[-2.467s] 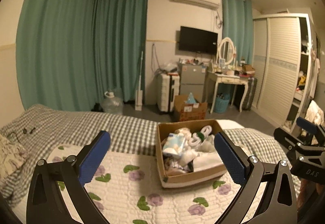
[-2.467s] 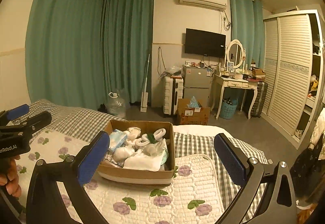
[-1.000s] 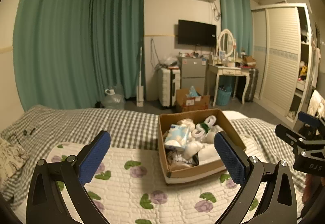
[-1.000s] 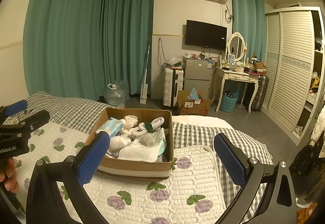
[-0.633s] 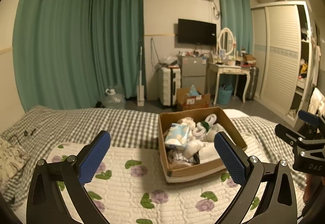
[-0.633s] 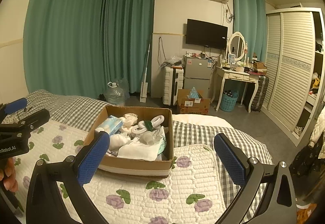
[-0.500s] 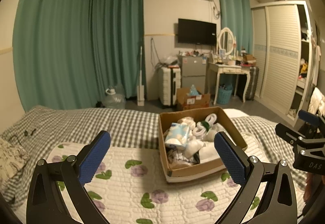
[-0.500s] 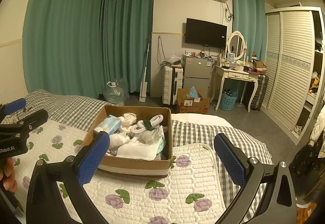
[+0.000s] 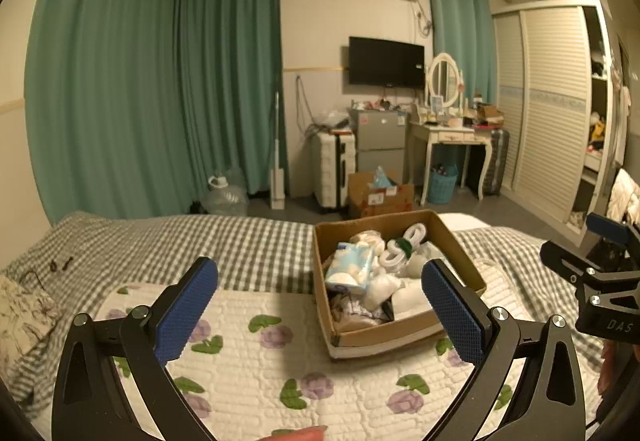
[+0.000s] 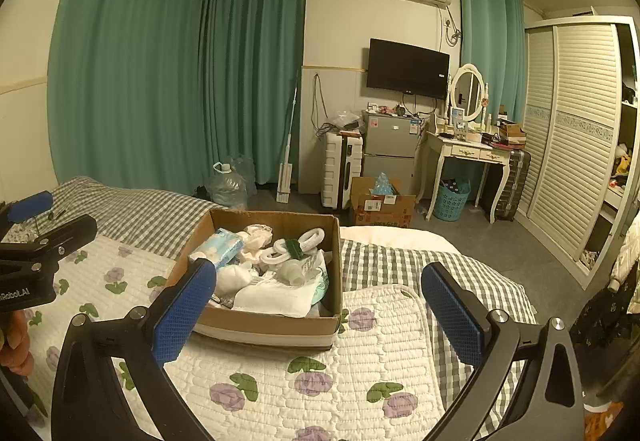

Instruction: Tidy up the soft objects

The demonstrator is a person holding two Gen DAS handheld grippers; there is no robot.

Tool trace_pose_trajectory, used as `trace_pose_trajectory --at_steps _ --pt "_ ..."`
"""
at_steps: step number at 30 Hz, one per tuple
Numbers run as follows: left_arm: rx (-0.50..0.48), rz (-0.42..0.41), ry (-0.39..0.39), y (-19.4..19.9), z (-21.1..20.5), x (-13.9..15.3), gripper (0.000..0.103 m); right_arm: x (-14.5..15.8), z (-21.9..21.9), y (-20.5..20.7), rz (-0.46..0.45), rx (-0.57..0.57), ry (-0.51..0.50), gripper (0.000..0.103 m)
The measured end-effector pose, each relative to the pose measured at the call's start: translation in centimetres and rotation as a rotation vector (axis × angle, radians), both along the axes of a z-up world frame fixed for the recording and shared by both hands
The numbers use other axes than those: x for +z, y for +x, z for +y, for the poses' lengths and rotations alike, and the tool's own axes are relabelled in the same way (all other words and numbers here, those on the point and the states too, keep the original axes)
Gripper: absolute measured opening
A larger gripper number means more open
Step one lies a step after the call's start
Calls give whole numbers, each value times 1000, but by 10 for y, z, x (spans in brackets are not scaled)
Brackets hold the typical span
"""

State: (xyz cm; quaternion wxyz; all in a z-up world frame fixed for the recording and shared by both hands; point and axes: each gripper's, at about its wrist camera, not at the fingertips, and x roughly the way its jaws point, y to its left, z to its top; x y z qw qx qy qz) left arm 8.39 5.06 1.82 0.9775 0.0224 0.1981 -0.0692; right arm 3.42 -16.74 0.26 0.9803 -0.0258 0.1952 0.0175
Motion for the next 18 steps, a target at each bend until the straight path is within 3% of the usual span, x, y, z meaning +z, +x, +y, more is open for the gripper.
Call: trace_pose_trajectory --at_steps 18 --pt "16 22 16 1 -2 -2 103 -1 0 -1 9 8 -5 103"
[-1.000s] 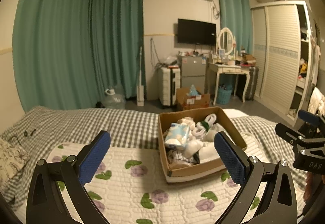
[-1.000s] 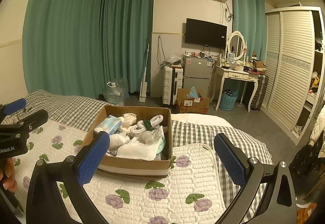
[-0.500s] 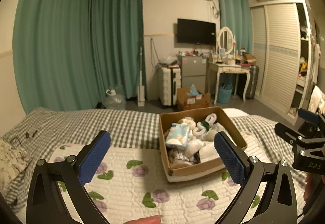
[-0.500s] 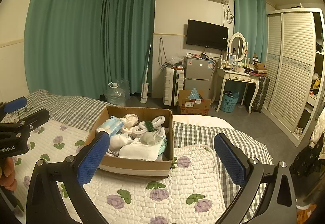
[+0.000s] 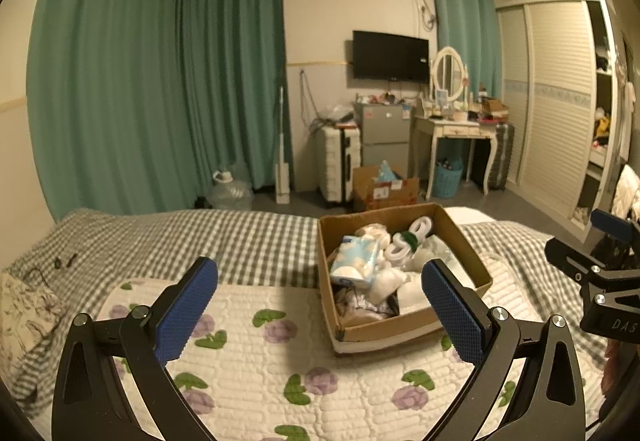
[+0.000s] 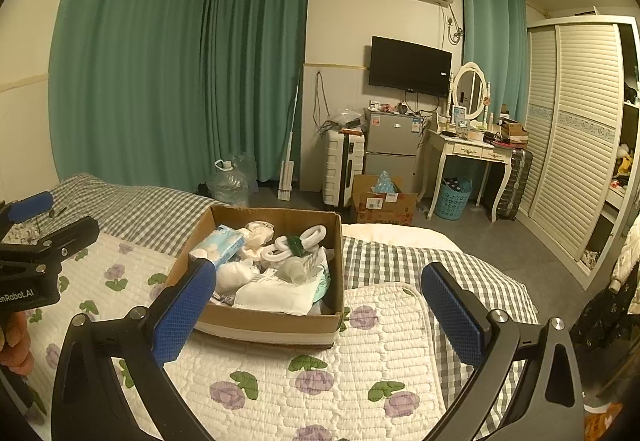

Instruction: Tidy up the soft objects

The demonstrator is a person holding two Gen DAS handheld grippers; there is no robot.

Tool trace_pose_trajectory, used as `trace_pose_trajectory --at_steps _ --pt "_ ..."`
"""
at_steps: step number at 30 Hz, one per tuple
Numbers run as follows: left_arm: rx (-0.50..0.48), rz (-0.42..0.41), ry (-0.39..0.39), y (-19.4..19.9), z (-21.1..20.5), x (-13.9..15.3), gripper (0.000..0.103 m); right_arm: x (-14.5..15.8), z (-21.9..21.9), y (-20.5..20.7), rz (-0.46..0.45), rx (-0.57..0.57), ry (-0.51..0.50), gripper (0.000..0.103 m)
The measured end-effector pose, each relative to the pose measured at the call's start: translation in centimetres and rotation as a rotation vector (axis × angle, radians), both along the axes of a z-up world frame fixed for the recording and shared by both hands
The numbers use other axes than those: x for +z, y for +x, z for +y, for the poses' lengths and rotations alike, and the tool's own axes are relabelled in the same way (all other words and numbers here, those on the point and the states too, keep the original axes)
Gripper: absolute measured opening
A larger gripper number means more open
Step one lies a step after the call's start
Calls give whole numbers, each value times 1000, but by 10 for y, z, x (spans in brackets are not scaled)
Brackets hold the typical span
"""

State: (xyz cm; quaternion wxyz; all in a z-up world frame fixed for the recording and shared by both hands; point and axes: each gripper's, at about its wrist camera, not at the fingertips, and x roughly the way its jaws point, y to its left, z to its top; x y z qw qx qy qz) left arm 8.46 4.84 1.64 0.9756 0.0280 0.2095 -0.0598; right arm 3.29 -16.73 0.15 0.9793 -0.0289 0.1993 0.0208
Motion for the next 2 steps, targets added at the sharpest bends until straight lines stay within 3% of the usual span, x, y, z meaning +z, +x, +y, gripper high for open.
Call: trace_pose_trajectory --at_steps 2 --pt "0 1 6 1 -1 -1 103 0 0 0 -1 2 1 103"
